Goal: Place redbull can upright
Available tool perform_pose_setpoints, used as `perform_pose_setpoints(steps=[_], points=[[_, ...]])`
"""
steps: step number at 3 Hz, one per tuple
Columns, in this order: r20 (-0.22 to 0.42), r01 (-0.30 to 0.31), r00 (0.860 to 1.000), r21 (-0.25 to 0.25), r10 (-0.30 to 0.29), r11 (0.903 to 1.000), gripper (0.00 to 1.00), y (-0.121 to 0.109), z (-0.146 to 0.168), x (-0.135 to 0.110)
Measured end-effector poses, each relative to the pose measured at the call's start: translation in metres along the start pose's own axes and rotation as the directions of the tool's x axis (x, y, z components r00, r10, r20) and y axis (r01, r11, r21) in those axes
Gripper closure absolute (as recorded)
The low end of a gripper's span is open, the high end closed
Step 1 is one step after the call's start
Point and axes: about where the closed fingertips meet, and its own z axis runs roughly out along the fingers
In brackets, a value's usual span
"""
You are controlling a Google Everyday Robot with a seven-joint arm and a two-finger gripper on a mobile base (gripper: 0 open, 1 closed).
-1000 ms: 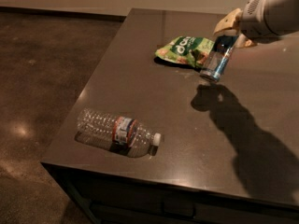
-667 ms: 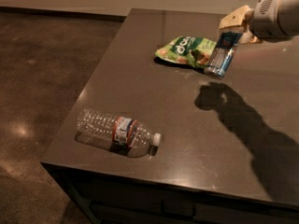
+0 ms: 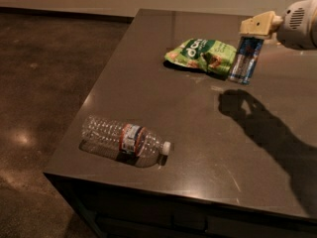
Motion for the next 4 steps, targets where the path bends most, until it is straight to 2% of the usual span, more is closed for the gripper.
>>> perform_pose_setpoints(steps=[1,2,3,4], points=[[-0.074,0.105,0.992,-0.006,-0.105,0.9945,1.00,0.0041,-0.0066,-0.0009],[-0.157,0.165,0.974,-0.020,-0.166,0.9861,1.00,0.0053,-0.0106,-0.0037],[-0.216,0.204,0.954,-0.035,-0.207,0.9783,1.00,0.0048,-0.0152,-0.0059],[-0.216,0.205,0.954,-0.035,-0.207,0.9782,1.00,0.0047,-0.0151,-0.0059]])
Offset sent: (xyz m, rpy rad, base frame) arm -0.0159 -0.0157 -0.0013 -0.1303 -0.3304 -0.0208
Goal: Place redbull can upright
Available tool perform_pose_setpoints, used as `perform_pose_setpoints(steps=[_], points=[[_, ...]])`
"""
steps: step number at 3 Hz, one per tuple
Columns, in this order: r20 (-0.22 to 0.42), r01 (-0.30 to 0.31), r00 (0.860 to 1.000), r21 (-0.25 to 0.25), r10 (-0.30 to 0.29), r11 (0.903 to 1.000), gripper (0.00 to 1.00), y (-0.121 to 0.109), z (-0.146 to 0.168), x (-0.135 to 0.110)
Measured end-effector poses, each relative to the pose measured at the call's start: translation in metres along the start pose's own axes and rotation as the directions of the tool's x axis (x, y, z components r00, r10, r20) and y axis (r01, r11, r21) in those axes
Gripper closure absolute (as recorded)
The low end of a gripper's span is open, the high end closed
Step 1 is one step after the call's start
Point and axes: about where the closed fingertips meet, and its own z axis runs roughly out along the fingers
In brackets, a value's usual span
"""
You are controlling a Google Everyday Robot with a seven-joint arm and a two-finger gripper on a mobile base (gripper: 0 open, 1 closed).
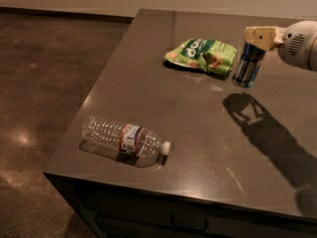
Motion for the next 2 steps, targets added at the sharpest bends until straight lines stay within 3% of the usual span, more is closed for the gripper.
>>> perform_pose_setpoints(steps=[2], points=[[-0.087,0.097,0.992,0.023,-0.095,0.9950,1.00,0.0048,-0.0080,-0.0025]])
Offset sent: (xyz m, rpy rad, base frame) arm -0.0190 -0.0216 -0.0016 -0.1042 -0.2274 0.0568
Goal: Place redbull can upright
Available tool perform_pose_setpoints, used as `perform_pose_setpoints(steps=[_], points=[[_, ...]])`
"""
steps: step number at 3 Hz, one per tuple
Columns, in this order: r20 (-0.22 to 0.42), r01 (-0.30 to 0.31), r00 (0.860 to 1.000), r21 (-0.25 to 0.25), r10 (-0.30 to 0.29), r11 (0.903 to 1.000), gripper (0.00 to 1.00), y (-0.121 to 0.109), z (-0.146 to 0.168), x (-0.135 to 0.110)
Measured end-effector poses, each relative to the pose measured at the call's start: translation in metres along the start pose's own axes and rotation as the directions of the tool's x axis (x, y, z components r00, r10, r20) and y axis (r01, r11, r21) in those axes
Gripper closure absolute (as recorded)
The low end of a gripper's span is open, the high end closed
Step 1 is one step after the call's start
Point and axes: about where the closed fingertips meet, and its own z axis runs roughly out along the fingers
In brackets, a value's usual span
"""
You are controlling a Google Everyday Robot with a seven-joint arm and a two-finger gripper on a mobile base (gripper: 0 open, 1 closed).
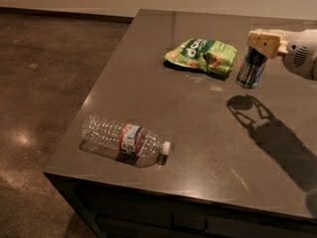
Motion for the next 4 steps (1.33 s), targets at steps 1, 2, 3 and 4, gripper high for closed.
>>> perform_pose_setpoints(steps=[1,2,3,4], points=[[-0.036,0.059,0.998,0.011,-0.058,0.9982,1.00,0.005,-0.010,-0.001],[-0.048,0.094,0.994,-0.006,-0.094,0.9955,1.00,0.013,-0.024,-0.006],[-0.047,0.116,0.992,-0.025,-0.117,0.9930,1.00,0.019,-0.036,-0.014],[-0.052,0.114,0.992,-0.026,-0.115,0.9932,1.00,0.019,-0.043,-0.026]])
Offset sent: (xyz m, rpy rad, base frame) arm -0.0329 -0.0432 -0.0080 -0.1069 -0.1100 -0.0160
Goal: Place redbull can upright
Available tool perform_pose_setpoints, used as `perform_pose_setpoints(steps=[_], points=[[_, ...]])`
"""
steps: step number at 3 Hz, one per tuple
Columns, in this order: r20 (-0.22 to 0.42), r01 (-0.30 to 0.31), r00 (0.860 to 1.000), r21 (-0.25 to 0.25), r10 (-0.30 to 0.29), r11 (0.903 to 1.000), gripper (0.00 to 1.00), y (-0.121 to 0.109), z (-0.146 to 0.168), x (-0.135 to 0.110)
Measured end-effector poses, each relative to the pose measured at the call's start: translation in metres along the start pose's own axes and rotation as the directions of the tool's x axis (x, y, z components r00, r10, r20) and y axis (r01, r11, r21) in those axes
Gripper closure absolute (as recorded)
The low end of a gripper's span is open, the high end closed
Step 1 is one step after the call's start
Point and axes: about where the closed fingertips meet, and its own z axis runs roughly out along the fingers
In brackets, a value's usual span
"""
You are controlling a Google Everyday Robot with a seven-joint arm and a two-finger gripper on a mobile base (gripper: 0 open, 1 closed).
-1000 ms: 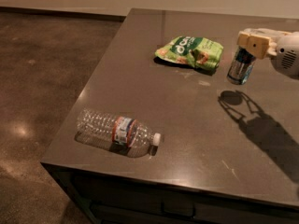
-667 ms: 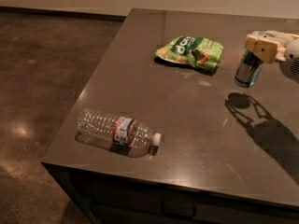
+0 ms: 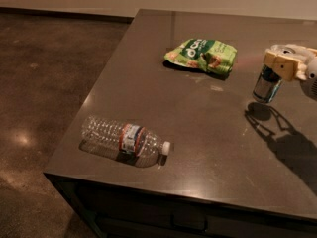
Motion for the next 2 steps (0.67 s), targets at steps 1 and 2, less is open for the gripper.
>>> perform_pose_setpoints(steps=[1,2], points=[[-0.002,-0.021,1.000,0.012,0.021,0.9997,1.00,-0.0055,-0.0019,-0.0126],[-0.008,-0.053,0.999,0.034,0.054,0.9980,1.00,-0.0144,0.0018,-0.0199]])
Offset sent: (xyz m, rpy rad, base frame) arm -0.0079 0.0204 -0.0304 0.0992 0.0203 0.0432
